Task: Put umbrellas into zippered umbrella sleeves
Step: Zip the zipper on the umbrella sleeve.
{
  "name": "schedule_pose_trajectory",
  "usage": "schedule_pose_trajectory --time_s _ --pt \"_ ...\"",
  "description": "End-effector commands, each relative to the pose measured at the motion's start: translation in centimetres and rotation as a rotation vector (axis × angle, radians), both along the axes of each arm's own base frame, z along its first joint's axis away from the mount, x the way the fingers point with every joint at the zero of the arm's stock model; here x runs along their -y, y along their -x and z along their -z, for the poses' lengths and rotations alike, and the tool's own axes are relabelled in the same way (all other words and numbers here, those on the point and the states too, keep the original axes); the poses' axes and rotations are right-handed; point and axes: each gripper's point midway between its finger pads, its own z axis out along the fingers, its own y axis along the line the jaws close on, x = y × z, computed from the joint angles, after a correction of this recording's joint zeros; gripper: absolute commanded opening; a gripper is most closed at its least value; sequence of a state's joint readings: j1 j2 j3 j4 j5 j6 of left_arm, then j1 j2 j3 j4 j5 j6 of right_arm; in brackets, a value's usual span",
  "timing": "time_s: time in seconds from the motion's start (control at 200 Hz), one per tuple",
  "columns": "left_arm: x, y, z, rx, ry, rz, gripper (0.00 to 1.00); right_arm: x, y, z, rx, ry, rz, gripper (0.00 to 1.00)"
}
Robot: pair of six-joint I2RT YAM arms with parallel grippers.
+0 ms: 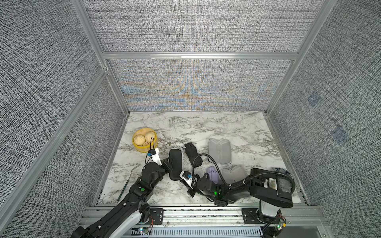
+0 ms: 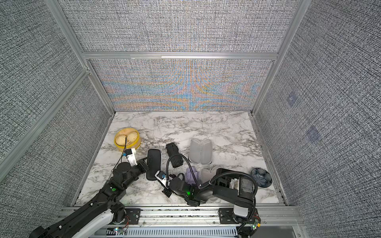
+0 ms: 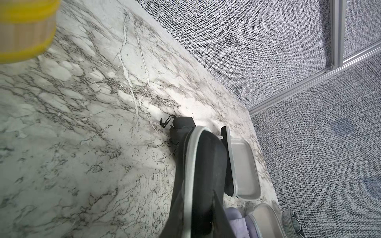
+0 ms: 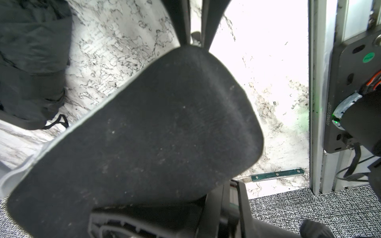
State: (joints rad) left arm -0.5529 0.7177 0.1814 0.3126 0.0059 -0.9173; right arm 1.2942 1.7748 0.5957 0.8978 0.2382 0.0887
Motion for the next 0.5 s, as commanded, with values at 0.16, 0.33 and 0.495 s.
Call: schedule_pose_trajectory --time_s 0.16,0.33,0.495 --pt "0.3 -0.3 -1.2 0.033 0.033 0.006 0.0 0.1 0.2 -0.6 -0.023 -0.033 0.0 0.0" --pt "0.4 -0.5 -1.3 0.041 0.044 0.002 0.0 -0.7 1.2 -0.7 -0.143 -0.094 -0.084 0.0" --pt "0.5 -0.7 -1.2 0.053 0.052 -0.002 0.0 -1.5 1.8 -1.3 -0.183 -0.12 -0.138 0.0"
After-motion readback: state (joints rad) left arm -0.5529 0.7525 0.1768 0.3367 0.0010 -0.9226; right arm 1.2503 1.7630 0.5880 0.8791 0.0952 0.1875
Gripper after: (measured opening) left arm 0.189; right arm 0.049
